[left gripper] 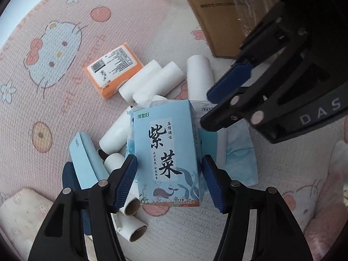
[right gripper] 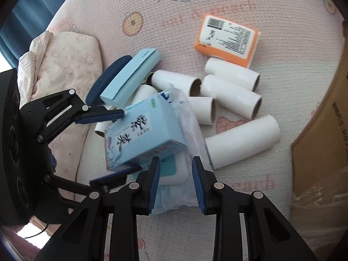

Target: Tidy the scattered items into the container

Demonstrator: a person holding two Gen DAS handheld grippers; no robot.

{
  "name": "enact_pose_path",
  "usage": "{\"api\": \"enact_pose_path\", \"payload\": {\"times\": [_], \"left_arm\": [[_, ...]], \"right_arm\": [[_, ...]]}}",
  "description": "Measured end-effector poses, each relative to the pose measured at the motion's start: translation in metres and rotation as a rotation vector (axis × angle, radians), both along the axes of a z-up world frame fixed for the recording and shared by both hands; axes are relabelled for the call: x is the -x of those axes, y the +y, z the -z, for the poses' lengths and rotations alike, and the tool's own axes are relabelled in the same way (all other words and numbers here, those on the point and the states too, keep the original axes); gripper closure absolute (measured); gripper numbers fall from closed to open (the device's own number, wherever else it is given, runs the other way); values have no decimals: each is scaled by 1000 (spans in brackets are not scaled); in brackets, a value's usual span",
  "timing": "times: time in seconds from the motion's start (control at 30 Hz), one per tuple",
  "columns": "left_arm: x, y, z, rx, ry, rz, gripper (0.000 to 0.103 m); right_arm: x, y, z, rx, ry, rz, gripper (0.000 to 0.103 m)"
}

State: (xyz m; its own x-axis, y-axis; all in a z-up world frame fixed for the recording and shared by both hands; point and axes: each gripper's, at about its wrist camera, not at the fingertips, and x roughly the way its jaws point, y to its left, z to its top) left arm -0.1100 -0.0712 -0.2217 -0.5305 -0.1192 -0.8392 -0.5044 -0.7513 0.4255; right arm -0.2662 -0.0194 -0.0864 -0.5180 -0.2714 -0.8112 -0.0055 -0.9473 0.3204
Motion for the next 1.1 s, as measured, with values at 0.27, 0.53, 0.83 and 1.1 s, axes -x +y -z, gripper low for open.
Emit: {"api": "enact_pose_path", "payload": {"times": [0.27, 0.53, 0.83, 1.1], "left_arm": [[14, -2, -3, -59, -21, -93, 35], [31, -11, 2, -159, -85, -217, 34], [22, -29, -22, -315, 17, -357, 36], [-10, -76, -66, -420, 199, -554, 36]], "right_arm": [[-5, 10, -2, -65, -39, 37, 76], [-10, 7, 15, -112, -105, 30, 61], [-16, 4, 12, -102, -117, 42, 47], [-17, -18, -4, -131, -56, 32, 16]]}}
